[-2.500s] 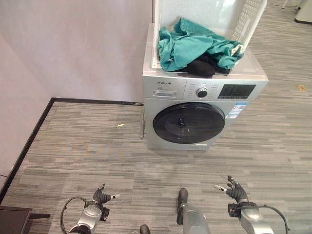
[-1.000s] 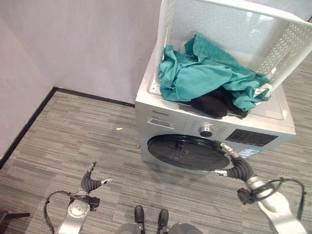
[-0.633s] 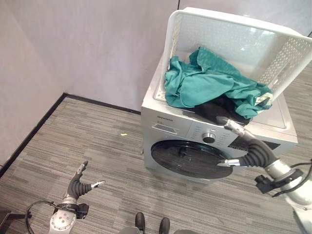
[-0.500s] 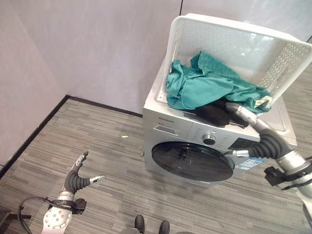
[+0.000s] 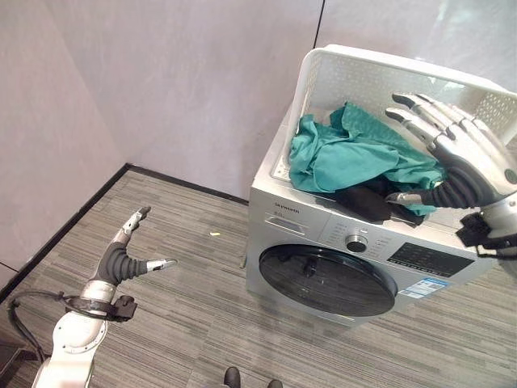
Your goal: Grab the laundry basket,head to the washer,open it,put in the laundry and shut it.
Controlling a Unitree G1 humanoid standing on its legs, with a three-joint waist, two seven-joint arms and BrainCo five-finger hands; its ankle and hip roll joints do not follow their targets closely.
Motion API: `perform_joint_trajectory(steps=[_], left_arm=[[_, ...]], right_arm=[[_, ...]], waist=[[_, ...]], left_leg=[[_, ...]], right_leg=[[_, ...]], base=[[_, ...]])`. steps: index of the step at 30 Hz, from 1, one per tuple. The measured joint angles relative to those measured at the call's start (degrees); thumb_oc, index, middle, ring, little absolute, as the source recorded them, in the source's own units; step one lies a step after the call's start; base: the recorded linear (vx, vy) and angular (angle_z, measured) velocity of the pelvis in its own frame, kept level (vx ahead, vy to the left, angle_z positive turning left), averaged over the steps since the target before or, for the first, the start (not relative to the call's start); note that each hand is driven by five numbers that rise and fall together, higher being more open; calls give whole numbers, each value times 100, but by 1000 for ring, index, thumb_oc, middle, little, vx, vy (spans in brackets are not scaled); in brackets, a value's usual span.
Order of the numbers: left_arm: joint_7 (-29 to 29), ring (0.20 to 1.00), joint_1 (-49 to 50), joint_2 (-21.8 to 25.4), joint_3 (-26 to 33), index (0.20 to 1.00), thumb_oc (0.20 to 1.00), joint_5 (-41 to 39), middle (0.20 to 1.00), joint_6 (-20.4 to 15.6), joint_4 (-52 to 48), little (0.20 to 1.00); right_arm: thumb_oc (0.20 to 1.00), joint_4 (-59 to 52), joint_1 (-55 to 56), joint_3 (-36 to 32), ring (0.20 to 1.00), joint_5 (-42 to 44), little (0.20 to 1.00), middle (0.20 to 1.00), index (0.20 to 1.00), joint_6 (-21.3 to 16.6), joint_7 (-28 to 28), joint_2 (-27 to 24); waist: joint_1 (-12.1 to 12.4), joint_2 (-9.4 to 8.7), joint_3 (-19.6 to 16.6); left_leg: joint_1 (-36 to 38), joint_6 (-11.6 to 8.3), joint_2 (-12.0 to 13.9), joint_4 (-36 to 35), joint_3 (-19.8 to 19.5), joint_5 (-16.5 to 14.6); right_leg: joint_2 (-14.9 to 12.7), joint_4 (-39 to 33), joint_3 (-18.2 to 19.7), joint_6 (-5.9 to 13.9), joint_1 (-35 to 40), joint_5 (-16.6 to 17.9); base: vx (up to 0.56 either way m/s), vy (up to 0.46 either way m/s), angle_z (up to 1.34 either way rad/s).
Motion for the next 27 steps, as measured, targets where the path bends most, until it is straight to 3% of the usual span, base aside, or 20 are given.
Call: perform_joint_trajectory(steps=[7, 11, 14, 15, 21, 27], left_arm=[[-108, 1000, -688, 159, -203, 1000, 1000, -3, 1000, 84, 0, 1000], [-156, 1000, -878, 260, -302, 1000, 1000, -7, 1000, 86, 4, 1000], [-134, 1000, -1622, 359, -556, 1000, 1000, 2, 1000, 145, 158, 1000], [-121, 1000, -2563, 751, -1177, 1000, 1000, 8, 1000, 216, 338, 1000], [-72, 1000, -3598, 840, -1590, 1000, 1000, 7, 1000, 213, 324, 1000], [-86, 1000, -3407, 685, -1591, 1000, 1000, 3, 1000, 253, 333, 1000]], right_arm=[[1000, 1506, -753, 958, 1000, -1132, 1000, 1000, 1000, 424, -154, -328], [1000, 1973, -1051, 1242, 1000, -1227, 1000, 1000, 1000, 630, -249, -329], [1000, 2690, -1661, 1724, 1000, -1222, 1000, 1000, 1000, 865, -329, -331], [1000, 3332, -2335, 2191, 1000, -1221, 1000, 1000, 1000, 1067, -369, -356], [1000, 3562, -3378, 3088, 1000, -1246, 1000, 1000, 1000, 1219, -503, -686], [1000, 2532, -3444, 2926, 1000, -1276, 1000, 1000, 1000, 1266, -620, -686]], waist=[[116, -8, -4], [159, -1, 0], [181, 10, 5], [243, 23, 12], [147, 107, 25], [125, 227, 72]], left_leg=[[25, 12, -34, 1, 8, -7], [-7, 14, -40, 5, 10, -8], [-20, 27, -43, 13, 19, -18], [-50, 30, -38, 40, 22, -19], [-123, 36, -42, 36, 53, -23], [-119, 36, -37, 8, 56, -23]], right_leg=[[-36, -4, 5, 5, -5, 0], [-38, -21, 6, 7, -32, 1], [-36, -44, 22, 7, -45, 1], [-35, -31, 21, 11, -58, 3], [-37, -67, 56, 20, -138, 16], [-27, -81, 109, 22, -154, 20]], base=[[18, 7, 0], [16, 8, 0], [55, 27, -1], [49, 19, -4], [16, 9, -3], [43, 3, -4]])
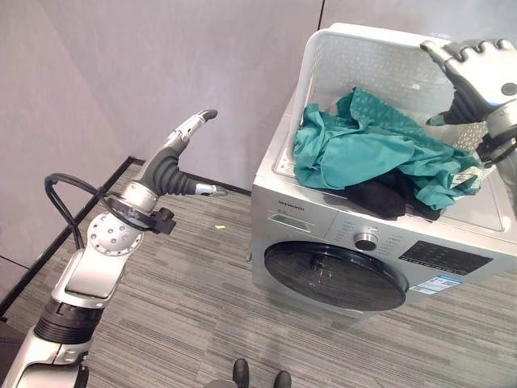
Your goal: Grab the laundry basket,head to the washer,open it,put in the laundry and shut it.
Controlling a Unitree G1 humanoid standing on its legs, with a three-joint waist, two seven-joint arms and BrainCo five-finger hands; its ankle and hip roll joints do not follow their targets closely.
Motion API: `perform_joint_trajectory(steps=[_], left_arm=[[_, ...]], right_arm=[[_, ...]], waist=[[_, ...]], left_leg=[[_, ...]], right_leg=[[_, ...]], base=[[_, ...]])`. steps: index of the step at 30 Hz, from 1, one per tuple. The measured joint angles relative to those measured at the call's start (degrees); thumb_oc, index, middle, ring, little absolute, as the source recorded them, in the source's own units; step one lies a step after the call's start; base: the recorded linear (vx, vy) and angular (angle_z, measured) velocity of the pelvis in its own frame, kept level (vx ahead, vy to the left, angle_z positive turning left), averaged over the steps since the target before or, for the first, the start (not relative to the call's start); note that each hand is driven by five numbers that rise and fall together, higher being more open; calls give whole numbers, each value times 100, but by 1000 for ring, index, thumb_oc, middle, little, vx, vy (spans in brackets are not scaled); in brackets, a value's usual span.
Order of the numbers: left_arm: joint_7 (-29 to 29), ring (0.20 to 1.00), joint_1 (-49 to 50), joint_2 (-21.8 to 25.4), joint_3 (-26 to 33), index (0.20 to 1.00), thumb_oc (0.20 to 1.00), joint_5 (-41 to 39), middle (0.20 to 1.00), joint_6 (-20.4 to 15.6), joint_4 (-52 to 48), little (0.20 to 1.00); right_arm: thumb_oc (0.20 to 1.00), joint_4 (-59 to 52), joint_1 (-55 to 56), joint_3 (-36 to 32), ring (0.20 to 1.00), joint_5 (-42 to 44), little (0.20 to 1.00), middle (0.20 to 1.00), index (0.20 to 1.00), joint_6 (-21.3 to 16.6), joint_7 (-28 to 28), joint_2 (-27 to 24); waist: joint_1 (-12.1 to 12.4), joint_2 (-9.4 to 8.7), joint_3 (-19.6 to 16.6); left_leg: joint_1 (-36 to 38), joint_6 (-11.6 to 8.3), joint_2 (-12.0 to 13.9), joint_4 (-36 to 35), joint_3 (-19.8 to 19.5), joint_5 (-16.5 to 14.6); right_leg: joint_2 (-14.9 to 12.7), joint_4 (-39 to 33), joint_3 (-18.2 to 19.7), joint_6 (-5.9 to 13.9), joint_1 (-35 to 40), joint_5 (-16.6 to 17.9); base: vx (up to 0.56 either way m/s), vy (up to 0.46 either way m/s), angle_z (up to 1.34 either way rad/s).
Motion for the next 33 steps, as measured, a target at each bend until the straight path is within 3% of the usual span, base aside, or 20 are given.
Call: perform_joint_trajectory(steps=[10, 16, 19, 21, 24, 27, 29, 31, 33], left_arm=[[-104, 1000, 412, -9, 90, 1000, 1000, 1, 1000, 14, -8, 1000], [-182, 1000, 425, 3, 84, 1000, 1000, -1, 1000, 21, -10, 1000], [-183, 1000, 424, 5, 50, 1000, 1000, -9, 1000, 23, -9, 1000], [-177, 1000, 375, 88, -126, 1000, 1000, -197, 1000, 11, -2, 1000], [-179, 1000, 376, 224, -269, 1000, 1000, -396, 1000, 13, 123, 1000], [-181, 1000, 371, 222, -257, 1000, 1000, -434, 1000, 19, 207, 1000], [-217, 1000, 394, 213, -295, 1000, 1000, -462, 1000, 39, 277, 1000], [-223, 1000, 325, 210, -387, 1000, 1000, -618, 1000, 51, 281, 1000], [-227, 1000, 226, 168, -488, 1000, 1000, -635, 1000, 59, 277, 1000]], right_arm=[[1000, -592, 52, -269, 1000, 60, 1000, 1000, 1000, -214, -7, -65], [1000, -97, 47, -269, 1000, -13, 1000, 1000, 1000, -207, -11, -227], [1000, 936, -168, 28, 1000, -68, 1000, 1000, 1000, -78, -27, -336], [1000, 1681, -684, 806, 1000, -69, 1000, 1000, 1000, 16, -124, -498], [1000, 2222, -1250, 1368, 1000, -64, 1000, 1000, 1000, 153, -176, -588], [1000, 2253, -1318, 1435, 1000, -60, 1000, 1000, 1000, 219, -232, -624], [1000, 2132, -1268, 1404, 1000, -59, 1000, 1000, 1000, 246, -261, -626], [1000, 2061, -1263, 1373, 1000, -49, 1000, 1000, 1000, 241, -256, -733], [1000, 2034, -1267, 1364, 1000, -43, 1000, 1000, 1000, 243, -253, -848]], waist=[[18, -32, -19], [79, -201, -119], [148, -285, -112], [154, -309, -116], [147, -319, -115], [156, -291, -99], [168, -68, 39], [105, 272, 209], [11, 356, 316]], left_leg=[[17, 0, -3, -3, -43, 0], [11, 0, -6, -3, -62, 1], [-9, 0, -17, -3, -66, 1], [-116, 1, -22, 6, -79, 2], [-312, 28, -34, 15, -69, 21], [-302, 85, -56, 42, -82, -6], [-157, 154, 4, 108, -183, -54], [-69, 297, 104, 208, -328, -159], [4, 366, 6, 257, -386, -281]], right_leg=[[-1, 0, -31, 0, 28, 0], [-4, -1, -58, 1, 31, 0], [-16, -1, -65, 8, 12, 5], [-23, -1, -84, 20, -89, 12], [-34, 0, -74, 40, -284, 35], [-58, 60, -69, 72, -288, 4], [-95, 647, -56, 233, -397, -140], [-201, 2121, -53, 534, -960, -348], [-621, 3459, -101, 791, -1767, -866]], base=[[31, 0, 1], [4, 2, 1], [-46, -1, 0], [-15, 2, 1], [52, 60, -1], [80, 143, 2], [36, 187, -4], [96, 65, 4], [178, -74, 12]])
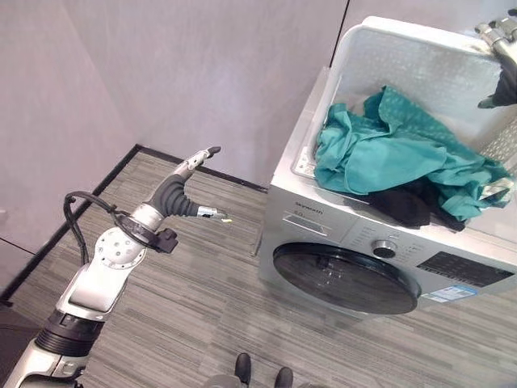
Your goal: Grab the laundry basket,head to the washer,open it,put in the laundry and shut it.
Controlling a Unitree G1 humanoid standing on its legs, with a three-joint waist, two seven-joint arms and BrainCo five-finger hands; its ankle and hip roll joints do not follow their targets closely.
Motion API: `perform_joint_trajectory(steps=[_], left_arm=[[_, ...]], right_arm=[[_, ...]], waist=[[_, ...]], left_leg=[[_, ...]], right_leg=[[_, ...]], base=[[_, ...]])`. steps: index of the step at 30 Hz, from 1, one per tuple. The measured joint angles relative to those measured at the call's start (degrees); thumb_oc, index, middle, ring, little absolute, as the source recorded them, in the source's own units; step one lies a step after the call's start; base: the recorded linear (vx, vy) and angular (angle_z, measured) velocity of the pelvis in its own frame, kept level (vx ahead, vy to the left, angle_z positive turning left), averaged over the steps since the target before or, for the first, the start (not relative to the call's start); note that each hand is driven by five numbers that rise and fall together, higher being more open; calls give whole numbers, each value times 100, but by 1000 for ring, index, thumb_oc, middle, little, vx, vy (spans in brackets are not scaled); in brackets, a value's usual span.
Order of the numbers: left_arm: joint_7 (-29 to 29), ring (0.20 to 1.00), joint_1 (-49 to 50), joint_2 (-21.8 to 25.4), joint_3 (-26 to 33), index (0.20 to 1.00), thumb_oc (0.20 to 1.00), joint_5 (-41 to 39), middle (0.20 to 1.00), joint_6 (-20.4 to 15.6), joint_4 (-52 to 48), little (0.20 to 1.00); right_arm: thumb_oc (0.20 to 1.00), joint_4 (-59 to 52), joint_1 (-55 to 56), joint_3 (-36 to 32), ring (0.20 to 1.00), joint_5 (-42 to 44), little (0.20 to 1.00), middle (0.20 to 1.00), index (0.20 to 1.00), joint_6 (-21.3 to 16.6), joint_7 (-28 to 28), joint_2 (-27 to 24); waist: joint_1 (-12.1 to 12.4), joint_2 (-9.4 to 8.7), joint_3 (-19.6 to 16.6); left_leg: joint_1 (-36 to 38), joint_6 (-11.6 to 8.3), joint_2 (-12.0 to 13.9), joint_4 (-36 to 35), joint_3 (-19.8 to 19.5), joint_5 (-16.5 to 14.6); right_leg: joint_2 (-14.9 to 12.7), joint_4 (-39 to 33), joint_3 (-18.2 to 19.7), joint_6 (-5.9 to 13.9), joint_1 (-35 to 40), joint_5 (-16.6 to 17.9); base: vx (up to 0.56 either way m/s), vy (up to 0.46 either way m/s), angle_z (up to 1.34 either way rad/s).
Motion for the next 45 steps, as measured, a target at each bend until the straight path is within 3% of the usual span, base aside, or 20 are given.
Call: perform_joint_trajectory(steps=[2, 3, 4, 5, 6, 9, 10, 12, 13, 16, 17, 18, 22, 29, 35, 45], left_arm=[[-2, 1000, -1, -70, 38, 1000, 1000, -1, 1000, 12, -3, 1000], [9, 1000, -99, -130, 24, 1000, 1000, -61, 1000, -18, 79, 1000], [28, 1000, -315, -338, -11, 1000, 1000, -217, 1000, -60, 356, 1000], [51, 1000, -488, -481, -12, 1000, 1000, -268, 1000, -57, 569, 1000], [50, 1000, -539, -453, -11, 1000, 1000, -269, 1000, -55, 645, 1000], [46, 1000, -129, -539, 38, 1000, 1000, -265, 1000, -53, 645, 1000], [17, 1000, 214, -641, 91, 1000, 1000, -298, 1000, -25, 605, 1000], [-5, 1000, 405, -690, 82, 1000, 1000, -444, 1000, 10, 549, 1000], [-65, 1000, 524, -660, 134, 1000, 1000, -452, 1000, 45, 509, 1000], [-101, 1000, 717, -627, 283, 1000, 1000, -453, 1000, 130, 455, 1000], [-124, 1000, 787, -633, 272, 1000, 1000, -454, 1000, 177, 412, 1000], [-137, 1000, 836, -633, 265, 1000, 1000, -457, 1000, 177, 390, 1000], [-217, 1000, 855, -631, 226, 1000, 1000, -490, 1000, 188, 384, 1000], [-264, 1000, 1278, -576, 275, 1000, 1000, -499, 1000, 268, 384, 1000], [-426, 1000, 1656, -574, 280, 1000, 1000, -500, 1000, 401, 388, 1000], [-670, 1000, 1791, -421, 262, 1000, 1000, -502, 1000, 404, 397, 1000]], right_arm=[[1000, -120, 5, -116, 1000, 3, 1000, 1000, 1000, -2, 9, -3], [1000, -219, 10, -143, 1000, 34, 1000, 1000, 1000, 13, -8, -144], [1000, -321, -55, -132, 1000, 86, 1000, 1000, 1000, 2, -19, -378], [1000, -217, -234, 96, 1000, 123, 1000, 1000, 1000, 4, -32, -514], [1000, -121, -241, 195, 1000, 135, 1000, 1000, 1000, 2, -7, -525], [1000, -310, 605, -477, 1000, 357, 1000, 1000, 1000, -6, 52, -485], [1000, -369, 930, -884, 1000, 466, 1000, 1000, 1000, -29, 146, -496], [1000, -303, 889, -917, 1000, 545, 1000, 1000, 1000, -31, 162, -532], [1000, -220, 918, -921, 1000, 684, 1000, 1000, 1000, -56, 230, -535], [1000, -86, 826, -966, 1000, 732, 1000, 1000, 1000, -57, 314, -548], [805, 14, 789, -870, 805, 877, 805, 805, 805, -85, 407, -543], [200, 109, 730, -732, 200, 955, 200, 200, 200, -88, 429, -544], [200, 834, 154, -35, 200, 1382, 200, 200, 200, -92, 649, -537], [200, 1867, -293, 382, 200, 2458, 200, 200, 200, -17, 903, -284], [200, 2509, -408, 375, 200, 3193, 200, 200, 200, -63, 1026, -305], [200, 3797, -30, 317, 200, 4765, 200, 200, 200, -294, 2026, -394]], waist=[[-131, -12, 13], [-119, 22, 86], [-200, 181, 261], [-326, 183, 416], [-413, 56, 488], [-547, -335, 314], [-525, -601, 88], [-445, -566, 34], [-340, -566, 27], [-199, -628, -17], [-169, -629, -17], [-149, -631, -17], [-174, -628, -19], [-149, -653, -165], [-152, -576, -357], [-149, -634, -603]], left_leg=[[30, 10, -121, 23, -39, 2], [57, 21, -122, 77, -185, -181], [-75, -5, -60, 438, -323, -322], [-93, 10, -71, 635, -491, -343], [19, -37, -148, 601, -644, -329], [367, -264, -154, 463, -1217, -446], [455, -415, -190, 372, -1519, -541], [374, -534, -41, 390, -1503, -571], [341, -622, 154, 370, -1385, -571], [294, -727, 325, 404, -1291, -582], [355, -747, 384, 398, -1180, -571], [399, -763, 406, 369, -1157, -568], [501, -784, 424, 200, -1161, -558], [463, -784, 395, 85, -1289, -556], [369, -819, 413, 98, -1412, -530], [371, -850, 421, 131, -1426, -512]], right_leg=[[-100, -868, 332, -1, -144, 44], [-180, -1117, 470, 24, -392, 77], [-109, -1964, 935, 77, -429, 365], [-119, -2486, 1470, 269, -441, 679], [-227, -2554, 1662, 293, -466, 978], [-96, -2481, 1361, 73, 24, 1383], [0, -2865, 911, -507, 507, 1772], [109, -2943, 741, -576, 541, 1821], [269, -3111, 534, -678, 643, 1808], [454, -3317, 487, -749, 733, 1857], [510, -3418, 486, -753, 861, 1860], [525, -3453, 483, -754, 921, 1860], [528, -3458, 458, -798, 947, 1831], [444, -3469, 272, -774, 940, 1804], [445, -3467, 160, -794, 900, 1785], [444, -3493, 96, -749, 950, 1700]], base=[[252, -137, 13], [156, -64, 23], [73, -93, 44], [75, -147, 80], [100, -253, 90], [94, -252, 114], [95, -274, 128], [87, -206, 78], [44, -83, 42], [36, -62, 17], [16, -58, 2], [15, -53, 2], [13, -20, 5], [22, -19, 15], [28, -31, 10], [13, -35, 4]])
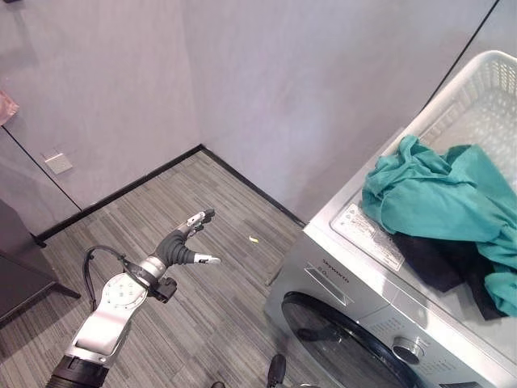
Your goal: Grab the laundry basket,head to the washer,open it,put in the laundry and shut it.
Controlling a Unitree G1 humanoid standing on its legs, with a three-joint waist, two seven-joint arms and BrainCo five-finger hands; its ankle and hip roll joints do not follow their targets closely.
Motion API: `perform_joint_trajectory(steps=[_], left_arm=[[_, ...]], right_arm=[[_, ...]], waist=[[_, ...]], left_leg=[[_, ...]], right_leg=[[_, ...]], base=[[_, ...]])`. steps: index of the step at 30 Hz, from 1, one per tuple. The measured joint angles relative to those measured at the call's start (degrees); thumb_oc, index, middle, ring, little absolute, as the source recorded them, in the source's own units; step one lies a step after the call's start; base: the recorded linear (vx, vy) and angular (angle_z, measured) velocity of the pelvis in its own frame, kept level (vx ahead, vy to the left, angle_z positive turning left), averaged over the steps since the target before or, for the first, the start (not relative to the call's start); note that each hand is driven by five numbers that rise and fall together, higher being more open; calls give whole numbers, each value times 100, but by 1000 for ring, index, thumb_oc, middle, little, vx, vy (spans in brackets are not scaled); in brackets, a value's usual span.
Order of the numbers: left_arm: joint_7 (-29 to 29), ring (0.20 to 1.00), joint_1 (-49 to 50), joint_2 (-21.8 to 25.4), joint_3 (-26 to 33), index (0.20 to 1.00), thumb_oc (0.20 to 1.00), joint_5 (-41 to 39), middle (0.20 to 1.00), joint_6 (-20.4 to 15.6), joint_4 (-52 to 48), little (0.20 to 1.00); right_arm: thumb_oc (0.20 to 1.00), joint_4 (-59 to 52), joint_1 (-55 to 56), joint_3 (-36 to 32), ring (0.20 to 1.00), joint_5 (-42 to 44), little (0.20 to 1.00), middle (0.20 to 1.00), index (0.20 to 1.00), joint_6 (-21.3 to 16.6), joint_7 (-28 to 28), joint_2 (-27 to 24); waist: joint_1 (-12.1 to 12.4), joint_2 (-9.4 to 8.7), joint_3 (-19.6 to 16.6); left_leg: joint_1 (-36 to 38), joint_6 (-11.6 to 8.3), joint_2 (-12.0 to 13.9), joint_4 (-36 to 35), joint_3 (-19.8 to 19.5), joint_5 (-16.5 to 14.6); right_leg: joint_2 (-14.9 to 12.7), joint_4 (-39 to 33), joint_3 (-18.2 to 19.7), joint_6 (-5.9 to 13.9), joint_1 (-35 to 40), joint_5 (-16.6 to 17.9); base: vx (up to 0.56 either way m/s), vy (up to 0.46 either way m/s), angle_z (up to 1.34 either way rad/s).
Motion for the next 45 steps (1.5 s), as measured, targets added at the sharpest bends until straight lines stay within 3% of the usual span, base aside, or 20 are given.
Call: perform_joint_trajectory(steps=[4, 6, 7, 10, 13, 14, 15, 17, 24, 29, 35, 45], left_arm=[[2, 1000, 62, 89, 19, 1000, 1000, -2, 1000, 6, 12, 1000], [-5, 1000, 115, 73, 13, 1000, 1000, -4, 1000, 23, 22, 1000], [-4, 1000, 182, 84, 25, 1000, 1000, -4, 1000, 27, 23, 1000], [-15, 1000, 245, 64, 30, 1000, 1000, -108, 1000, 55, 40, 1000], [-7, 1000, 185, 21, 18, 1000, 1000, -172, 1000, 56, 40, 1000], [-5, 1000, 186, 21, 16, 1000, 1000, -172, 1000, 57, 41, 1000], [-2, 1000, 183, 22, 16, 1000, 1000, -173, 1000, 56, 41, 1000], [13, 1000, 167, 23, 14, 1000, 1000, -221, 1000, 55, 41, 1000], [106, 1000, 166, 20, -39, 1000, 1000, -385, 1000, 44, 44, 1000], [101, 1000, 137, -204, 14, 1000, 1000, -383, 1000, 37, 33, 1000], [80, 1000, 73, -341, 43, 1000, 1000, -318, 1000, 27, 5, 1000], [4, 1000, 267, -436, 397, 1000, 1000, -39, 1000, 19, -29, 1000]], right_arm=[[200, 719, 1035, -701, 200, 514, 200, 200, 200, 23, 723, 96], [200, 1060, 1587, -1036, 200, 787, 200, 200, 200, 150, 955, 437], [200, 1213, 1976, -1577, 200, 999, 200, 200, 200, 58, 839, 759], [200, 985, 2039, -2084, 200, 1053, 200, 200, 200, -44, 685, 600], [200, 903, 2026, -2191, 200, 904, 200, 200, 200, -46, 472, 620], [489, 871, 2023, -2253, 489, 856, 489, 489, 489, -46, 422, 663], [551, 842, 2025, -2294, 551, 848, 551, 551, 551, -46, 389, 693], [1000, 808, 1984, -2508, 1000, 829, 1000, 1000, 1000, -59, 95, 841], [1000, 2, 1798, -2311, 1000, 60, 1000, 1000, 1000, 21, -575, 967], [1000, -1699, 2012, -2205, 1000, -455, 1000, 1000, 1000, 243, -708, 746], [1000, -3567, 3203, -3364, 1000, -931, 1000, 1000, 1000, 221, -676, 789], [1000, -4659, 3970, -3959, 1000, -2009, 1000, 1000, 1000, -10, -849, 846]], waist=[[-10, -4, -22], [-58, 102, -8], [-69, 200, -18], [-102, 541, -40], [-98, 584, -29], [-99, 575, -33], [-99, 575, -34], [-107, 580, -31], [-253, 663, -73], [-369, 1029, -178], [-334, 1066, -136], [-361, 966, 3]], left_leg=[[-74, -2, 6, -7, -14, -1], [-139, -12, -8, 13, 6, 10], [-185, -12, -11, 17, 10, 11], [-190, -13, -11, 27, 19, 10], [-196, -29, 10, 55, 6, 19], [-189, -38, 18, 51, 9, 24], [-185, -39, 20, 51, 13, 24], [-184, -45, 19, 50, 21, 28], [-170, -44, 17, 45, 41, 28], [-139, -43, 28, 42, 81, 31], [74, -94, 110, -114, 169, 63], [155, -90, 116, -160, 181, 70]], right_leg=[[-11, -21, -52, -22, -58, -24], [-22, -20, -38, -20, -128, -9], [-25, -21, -42, -17, -171, -5], [-30, -23, -43, -19, -159, -10], [-9, -24, -64, -39, -166, -5], [-2, -24, -64, -47, -164, 0], [-1, -24, -63, -54, -161, 2], [-2, -24, -61, -81, -161, -16], [-9, -23, -63, -142, -152, 26], [5, -24, -51, -127, -153, 55], [65, -23, -39, -148, -11, 29], [70, 24, -45, -162, 42, 48]], base=[[-7, -20, 4], [-4, -8, -2], [-11, -4, -6], [-10, 4, -3], [1, 10, 3], [0, 0, 0], [0, 0, 0], [12, 16, -2], [15, 17, -2], [10, 22, -3], [-21, 35, -2], [-23, 17, 0]])
